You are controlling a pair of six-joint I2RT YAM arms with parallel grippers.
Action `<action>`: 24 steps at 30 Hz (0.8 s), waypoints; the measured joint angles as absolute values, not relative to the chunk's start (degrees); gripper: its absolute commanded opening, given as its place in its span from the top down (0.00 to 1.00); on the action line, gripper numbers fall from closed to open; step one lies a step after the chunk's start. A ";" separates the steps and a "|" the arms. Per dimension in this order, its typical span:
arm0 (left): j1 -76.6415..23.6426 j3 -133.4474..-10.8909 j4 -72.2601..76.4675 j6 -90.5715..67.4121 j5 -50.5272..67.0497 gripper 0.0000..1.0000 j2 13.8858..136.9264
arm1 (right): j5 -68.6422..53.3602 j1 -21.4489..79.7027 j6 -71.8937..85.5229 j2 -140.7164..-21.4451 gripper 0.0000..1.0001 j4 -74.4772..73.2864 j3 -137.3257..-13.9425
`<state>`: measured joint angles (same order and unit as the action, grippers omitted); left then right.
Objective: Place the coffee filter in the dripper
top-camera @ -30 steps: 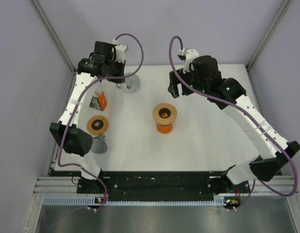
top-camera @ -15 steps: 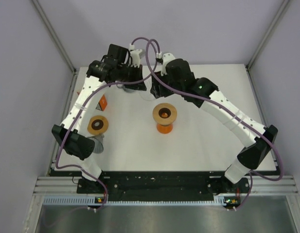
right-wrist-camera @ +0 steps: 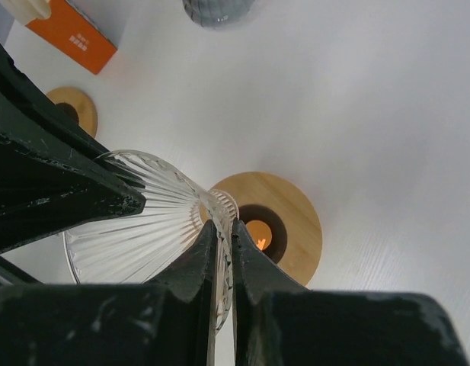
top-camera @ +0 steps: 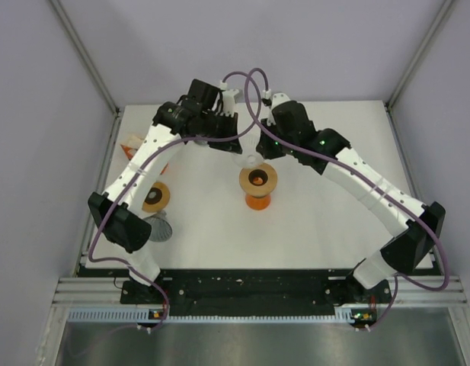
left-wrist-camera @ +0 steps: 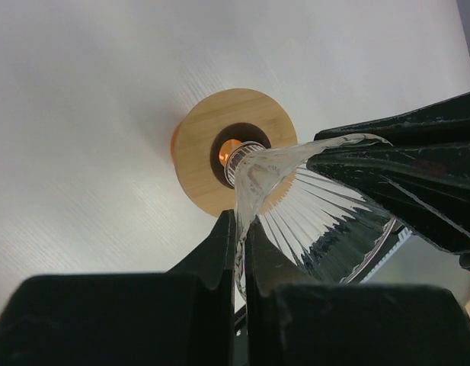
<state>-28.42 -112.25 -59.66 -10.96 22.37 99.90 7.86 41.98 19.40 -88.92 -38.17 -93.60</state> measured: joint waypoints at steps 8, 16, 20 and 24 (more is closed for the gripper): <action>-31.55 -110.87 -58.59 -13.45 23.81 1.00 102.15 | 4.71 39.27 20.10 -86.30 1.00 -42.46 -90.17; -32.03 -110.02 -58.02 -14.39 25.28 1.00 104.97 | 1.96 37.01 20.47 -86.94 1.00 -43.59 -88.07; -31.97 -109.34 -57.95 -14.50 25.30 1.00 105.56 | 0.56 36.45 20.45 -88.12 1.00 -44.07 -88.05; -31.79 -108.16 -57.93 -14.63 25.06 1.00 105.56 | -1.06 36.07 20.36 -89.41 1.00 -44.34 -88.05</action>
<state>-31.79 -108.16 -57.93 -14.63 25.06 105.56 -1.06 36.07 20.36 -89.41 -44.34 -88.05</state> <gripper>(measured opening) 0.048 0.041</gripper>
